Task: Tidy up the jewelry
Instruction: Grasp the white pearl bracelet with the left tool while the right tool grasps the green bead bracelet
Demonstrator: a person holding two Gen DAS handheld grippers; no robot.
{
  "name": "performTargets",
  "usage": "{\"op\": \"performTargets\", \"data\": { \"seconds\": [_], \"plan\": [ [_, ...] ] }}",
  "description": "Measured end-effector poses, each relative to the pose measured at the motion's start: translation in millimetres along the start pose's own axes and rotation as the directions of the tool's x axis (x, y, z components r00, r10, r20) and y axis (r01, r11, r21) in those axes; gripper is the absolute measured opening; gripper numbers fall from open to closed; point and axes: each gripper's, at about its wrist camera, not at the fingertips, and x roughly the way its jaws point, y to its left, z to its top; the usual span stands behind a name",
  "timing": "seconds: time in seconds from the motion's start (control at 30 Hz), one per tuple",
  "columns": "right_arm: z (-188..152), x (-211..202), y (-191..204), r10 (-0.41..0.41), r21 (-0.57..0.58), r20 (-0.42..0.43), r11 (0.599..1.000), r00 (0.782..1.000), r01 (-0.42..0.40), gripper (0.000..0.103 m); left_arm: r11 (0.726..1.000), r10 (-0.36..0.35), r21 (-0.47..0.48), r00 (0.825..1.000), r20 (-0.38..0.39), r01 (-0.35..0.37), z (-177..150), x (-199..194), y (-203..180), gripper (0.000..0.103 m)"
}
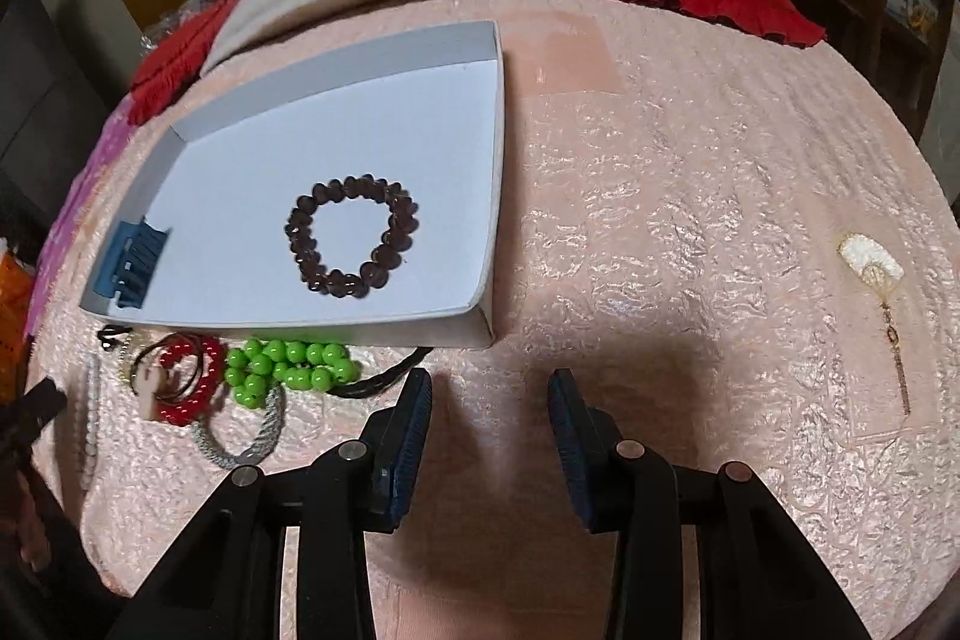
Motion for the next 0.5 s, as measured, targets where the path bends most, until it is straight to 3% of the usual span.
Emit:
{"op": "performTargets", "data": {
  "seconds": [0.2, 0.3, 0.37, 0.5],
  "plan": [
    [8, 5, -3, -0.004, 0.034, 0.015, 0.999, 1.000, 0.003, 0.038, 0.996, 0.055, 0.070, 0.998, -0.043, -0.052, -7, 15, -16, 0.068],
    [9, 7, 1, -0.012, 0.027, 0.018, 1.000, 1.000, 0.011, 0.039, 0.995, 0.042, 0.090, 0.998, -0.039, -0.039, -10, 14, -23, 0.057],
    [11, 8, 2, -0.009, 0.027, 0.026, 1.000, 1.000, 0.008, 0.039, 0.995, 0.030, 0.101, 0.999, -0.036, -0.027, -11, 12, -27, 0.041],
    [18, 13, 7, -0.013, 0.003, 0.058, 1.000, 0.998, 0.013, 0.039, 0.994, 0.014, 0.109, 0.999, -0.039, -0.010, -12, 9, -33, 0.030]
  ]
}}
